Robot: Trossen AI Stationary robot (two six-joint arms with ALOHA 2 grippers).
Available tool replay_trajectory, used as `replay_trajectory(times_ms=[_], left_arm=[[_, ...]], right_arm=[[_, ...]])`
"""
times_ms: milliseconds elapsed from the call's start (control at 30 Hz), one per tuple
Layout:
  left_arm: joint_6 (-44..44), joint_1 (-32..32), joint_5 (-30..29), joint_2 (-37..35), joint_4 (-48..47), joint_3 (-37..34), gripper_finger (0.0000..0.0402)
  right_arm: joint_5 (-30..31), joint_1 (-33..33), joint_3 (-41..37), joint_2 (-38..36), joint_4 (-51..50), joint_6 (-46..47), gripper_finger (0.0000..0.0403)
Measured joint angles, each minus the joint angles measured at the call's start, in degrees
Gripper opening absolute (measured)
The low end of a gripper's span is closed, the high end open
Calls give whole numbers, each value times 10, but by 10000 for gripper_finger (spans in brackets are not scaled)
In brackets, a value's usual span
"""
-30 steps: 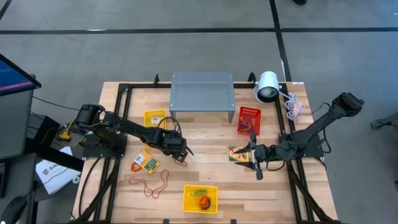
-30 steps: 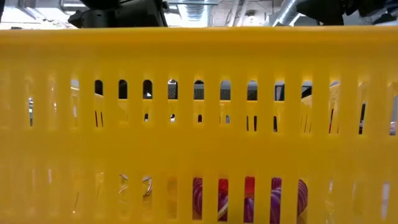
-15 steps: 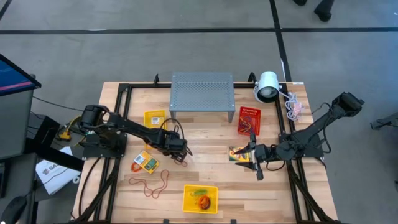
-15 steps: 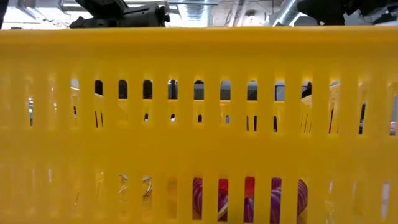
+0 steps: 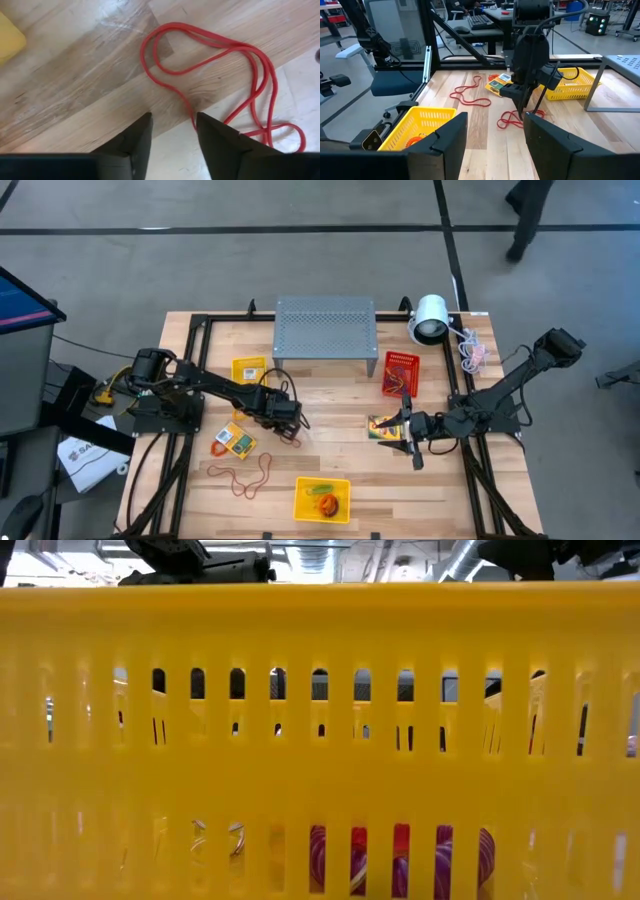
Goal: Pick & Place Office Desk Supplies
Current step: Put the red rubber band into the red bin
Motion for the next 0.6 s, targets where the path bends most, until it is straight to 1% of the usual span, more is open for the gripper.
replay_trajectory(times_ms=[100, 333, 433, 600], left_arm=[[5, 0, 1, 0, -5, 0, 108], [47, 0, 8, 1, -7, -1, 12], [56, 0, 10, 1, -8, 0, 6], [95, 0, 6, -7, -9, -1, 1]], right_arm=[[0, 0, 0, 0, 0, 0, 188], [0, 0, 0, 0, 0, 0, 188], [0, 0, 0, 0, 0, 0, 188], [0, 0, 0, 0, 0, 0, 188]])
